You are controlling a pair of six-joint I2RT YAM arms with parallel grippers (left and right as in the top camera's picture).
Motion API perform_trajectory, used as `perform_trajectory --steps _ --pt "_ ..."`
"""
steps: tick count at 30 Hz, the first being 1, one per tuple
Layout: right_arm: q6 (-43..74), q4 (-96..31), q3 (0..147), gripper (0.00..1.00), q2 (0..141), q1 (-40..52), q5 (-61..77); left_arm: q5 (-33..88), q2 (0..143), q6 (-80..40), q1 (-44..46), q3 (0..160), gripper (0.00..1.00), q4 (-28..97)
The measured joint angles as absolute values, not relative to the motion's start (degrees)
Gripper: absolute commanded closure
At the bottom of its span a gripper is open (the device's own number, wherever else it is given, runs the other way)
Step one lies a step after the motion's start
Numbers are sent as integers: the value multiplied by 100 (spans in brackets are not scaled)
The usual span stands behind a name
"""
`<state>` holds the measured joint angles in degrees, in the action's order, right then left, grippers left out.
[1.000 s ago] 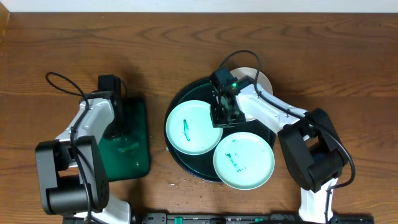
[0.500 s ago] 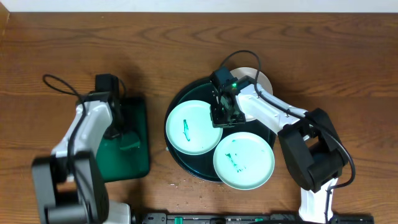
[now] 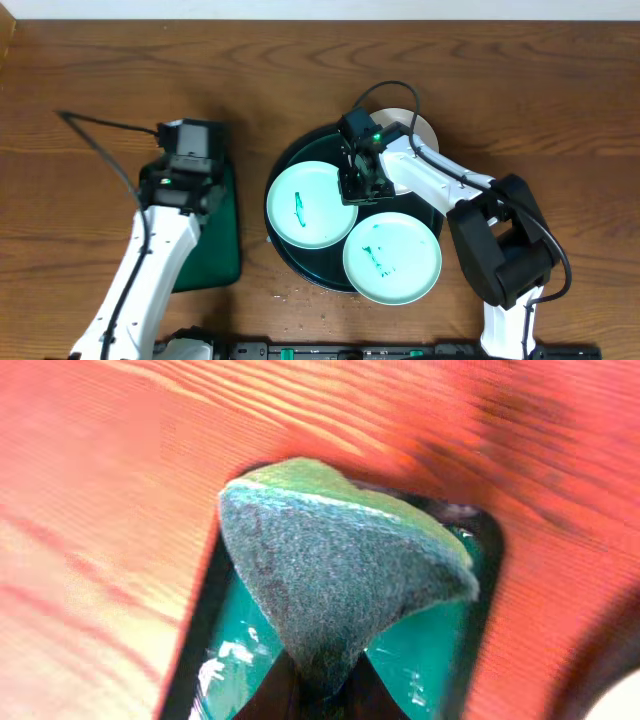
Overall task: Clean dirty plates on tray and stack at the side
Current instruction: 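Grasp the green sponge in the water tray with the left gripper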
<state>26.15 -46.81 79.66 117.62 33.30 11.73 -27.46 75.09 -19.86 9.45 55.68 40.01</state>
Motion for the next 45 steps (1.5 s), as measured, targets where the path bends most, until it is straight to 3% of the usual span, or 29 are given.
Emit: perform_trajectory --steps 7,17,38,45 --pt "2615 -4683 7964 99 11762 3330 1173 -4246 7815 -2467 1245 5568 93 4003" --pt "2615 -4683 7966 99 11762 3330 1173 -4694 7902 -2707 1245 5568 93 4003" --pt "2615 -4683 7964 99 11762 3330 1173 -4611 7905 -2873 1245 5568 93 4005" --pt "2615 -4687 7964 99 11762 3330 1173 -3000 8228 -2882 1184 5568 92 4016"
